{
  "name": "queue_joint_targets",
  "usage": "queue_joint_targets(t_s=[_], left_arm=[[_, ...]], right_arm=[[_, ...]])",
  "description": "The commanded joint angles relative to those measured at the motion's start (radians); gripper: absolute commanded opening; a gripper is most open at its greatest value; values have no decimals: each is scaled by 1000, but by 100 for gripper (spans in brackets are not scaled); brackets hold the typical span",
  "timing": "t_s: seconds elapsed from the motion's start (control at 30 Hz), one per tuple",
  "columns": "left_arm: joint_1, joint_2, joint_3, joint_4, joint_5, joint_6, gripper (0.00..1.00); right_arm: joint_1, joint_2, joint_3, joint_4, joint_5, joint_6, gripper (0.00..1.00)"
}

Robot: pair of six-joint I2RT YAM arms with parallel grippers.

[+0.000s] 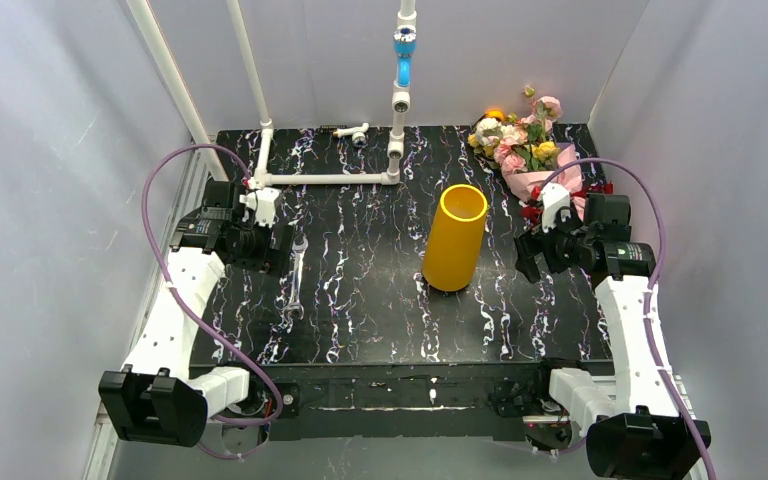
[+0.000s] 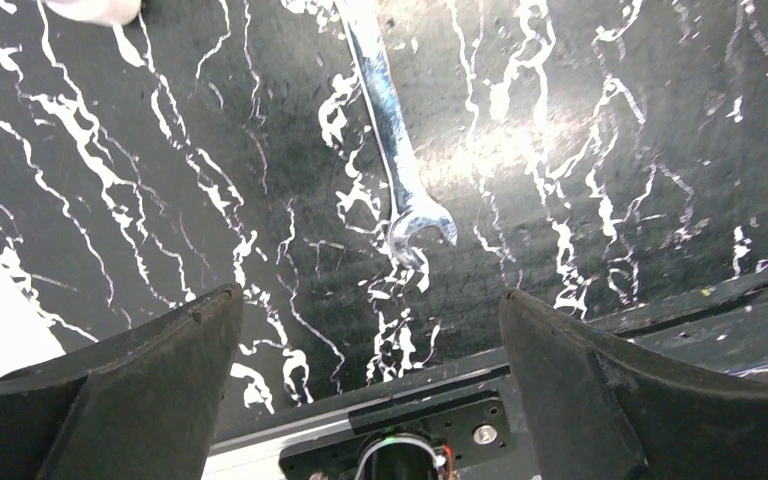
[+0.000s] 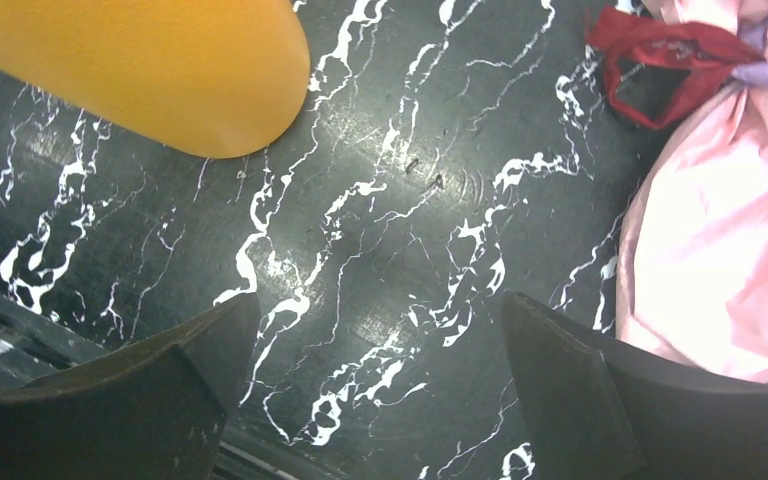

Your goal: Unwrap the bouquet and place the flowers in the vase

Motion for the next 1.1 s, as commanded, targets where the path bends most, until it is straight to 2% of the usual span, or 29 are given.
queue_joint_targets(t_s=[0.0, 0.13, 0.23, 0.33, 0.43, 0.57, 0.8, 0.97, 1.07], left_arm=[[-18, -32, 34, 61, 87, -46, 100], [-49, -30, 9, 94, 307, 22, 100], [-140, -55, -53, 185, 361, 14, 100], [-248, -120, -175, 396, 342, -42, 100], [-337, -168, -311, 690, 327, -116, 100], [-480, -93, -373, 939, 229, -137, 100], [-684, 124, -369, 1219, 165, -158, 100], [-726, 256, -350, 1386, 165, -209, 100], [-742, 305, -331, 1425, 157, -217, 100]], right_arm=[[-2, -3, -20, -17, -97, -146, 100], [-1, -48, -105, 69, -139, -267, 100], [-1, -55, -149, 78, -180, -342, 100], [0, -58, -208, 95, -238, -396, 100], [1, -75, -266, 174, -284, -384, 100], [12, -80, -325, 284, -309, -346, 100], [75, -51, -417, 528, -282, -204, 100], [219, 0, -438, 631, -205, -119, 100], [299, 25, -446, 708, -168, -38, 100]])
